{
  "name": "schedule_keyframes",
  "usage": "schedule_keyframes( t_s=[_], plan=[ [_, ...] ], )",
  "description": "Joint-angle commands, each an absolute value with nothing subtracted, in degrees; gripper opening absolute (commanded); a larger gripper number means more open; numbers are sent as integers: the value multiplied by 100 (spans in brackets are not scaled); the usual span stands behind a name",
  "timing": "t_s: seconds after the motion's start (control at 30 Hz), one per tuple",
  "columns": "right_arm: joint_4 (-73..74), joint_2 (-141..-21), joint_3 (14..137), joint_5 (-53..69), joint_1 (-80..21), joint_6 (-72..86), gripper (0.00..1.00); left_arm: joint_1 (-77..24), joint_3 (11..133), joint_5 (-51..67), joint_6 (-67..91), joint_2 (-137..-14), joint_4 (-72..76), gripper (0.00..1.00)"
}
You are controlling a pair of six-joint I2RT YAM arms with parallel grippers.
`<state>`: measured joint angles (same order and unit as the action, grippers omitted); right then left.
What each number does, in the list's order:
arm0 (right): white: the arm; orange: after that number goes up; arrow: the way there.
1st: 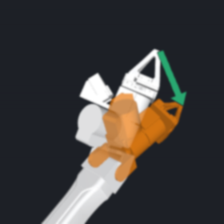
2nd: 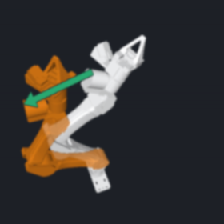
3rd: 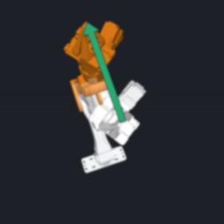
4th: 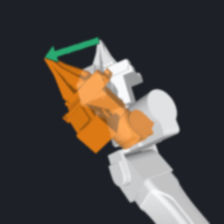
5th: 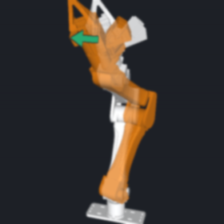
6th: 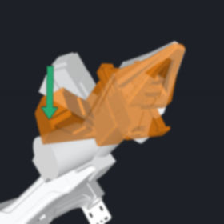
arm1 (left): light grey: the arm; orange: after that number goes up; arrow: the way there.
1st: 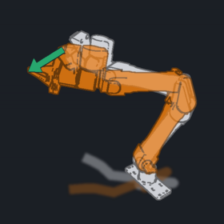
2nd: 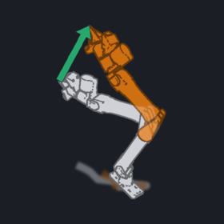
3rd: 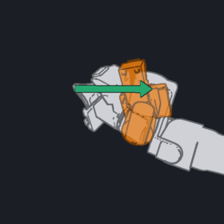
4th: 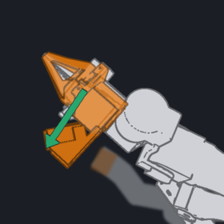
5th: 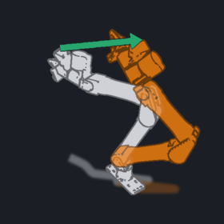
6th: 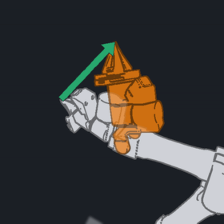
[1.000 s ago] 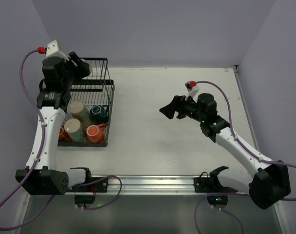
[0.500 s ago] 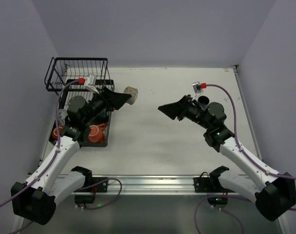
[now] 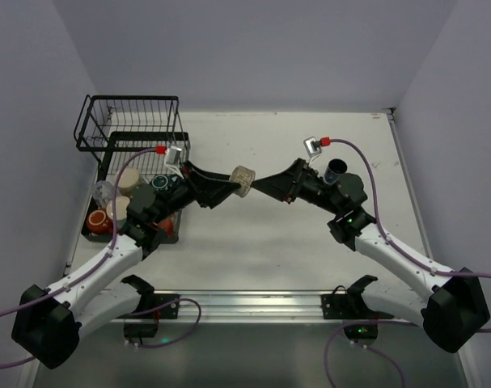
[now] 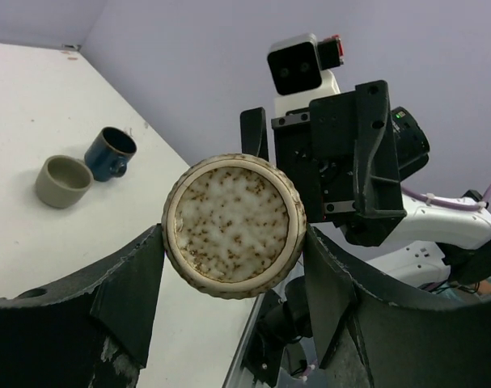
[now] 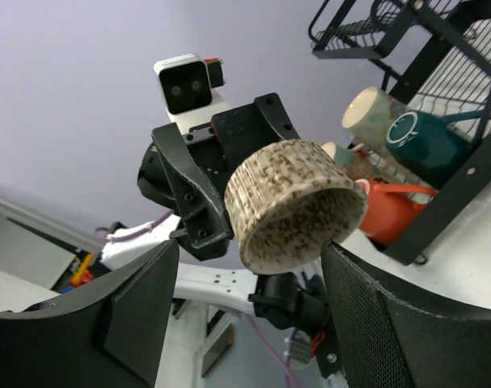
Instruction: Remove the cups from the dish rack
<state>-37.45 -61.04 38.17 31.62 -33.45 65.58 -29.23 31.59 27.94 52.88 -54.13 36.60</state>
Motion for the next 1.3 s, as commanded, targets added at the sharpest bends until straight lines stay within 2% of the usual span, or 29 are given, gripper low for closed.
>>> schedule_keyframes(
  t_s=[0.0, 0.17, 0.3, 0.37, 0.43, 0.47, 0.5, 0.53, 0.57, 0.6, 0.7, 0.77, 0.87, 0.9, 1.0, 1.13, 1.27],
  plan=[
    [-4333, -6196, 3849, 3313, -3436, 6917, 70, -3154, 3146, 2760, 5151, -5502, 4561, 21],
    [-4780, -6442, 3824, 3349, -3480, 7232, 58, -3480, 3138, 2716, 4984, -5686, 4649, 21],
    [-5212, -6574, 3735, 3270, -3498, 7409, 36, -3551, 3068, 2654, 4861, -5695, 4606, 22],
    [-5308, -6609, 3674, 3217, -3507, 7435, 25, -3559, 3059, 2646, 4825, -5678, 4553, 25],
    [-5405, -6636, 3587, 3085, -3498, 7462, 11, -3551, 3067, 2541, 4685, -5555, 4282, 41],
    [-5431, -6636, 3569, 3050, -3507, 7462, 7, -3551, 3085, 2497, 4606, -5502, 4158, 48],
    [-5432, -6644, 3551, 2980, -3498, 7445, 4, -3551, 3085, 2383, 4440, -5363, 3835, 61],
    [-5397, -6645, 3542, 2945, -3507, 7418, 0, -3551, 3111, 2304, 4360, -5266, 3606, 68],
    [-5336, -6653, 3568, 2936, -3507, 7305, 0, -3559, 3129, 2103, 4159, -5178, 3386, 75],
    [-5065, -6653, 3612, 2944, -3498, 7199, 0, -3560, 3138, 1979, 4062, -4959, 2957, 87],
    [-4284, -6618, 3840, 2857, -3507, 6672, 0, -3551, 3287, 1434, 3640, -4441, 1930, 100],
    [-3930, -6627, 4025, 2751, -3507, 6400, 0, -3560, 3514, 1057, 3455, -4176, 1400, 100],
    [-2632, -6871, 4630, 2532, -3498, 5426, 0, -3551, 4136, 20, 3077, -3841, 3, 100],
    [-1793, -7004, 4849, 2444, -3507, 4805, 0, -3551, 4296, -557, 2902, -3797, -792, 100],
    [-227, -7671, 5754, 1874, -3507, 3580, 0, -3551, 4824, -1282, 2471, -3806, -1815, 100],
    [1386, -8874, 7263, 854, -3507, 2445, 0, -3551, 4922, -2064, 2119, -3674, -2373, 100],
    [2582, -10175, 8462, 37, -3498, 1689, 0, -3551, 4466, -2496, 1890, -3446, -2216, 100]
  ],
)
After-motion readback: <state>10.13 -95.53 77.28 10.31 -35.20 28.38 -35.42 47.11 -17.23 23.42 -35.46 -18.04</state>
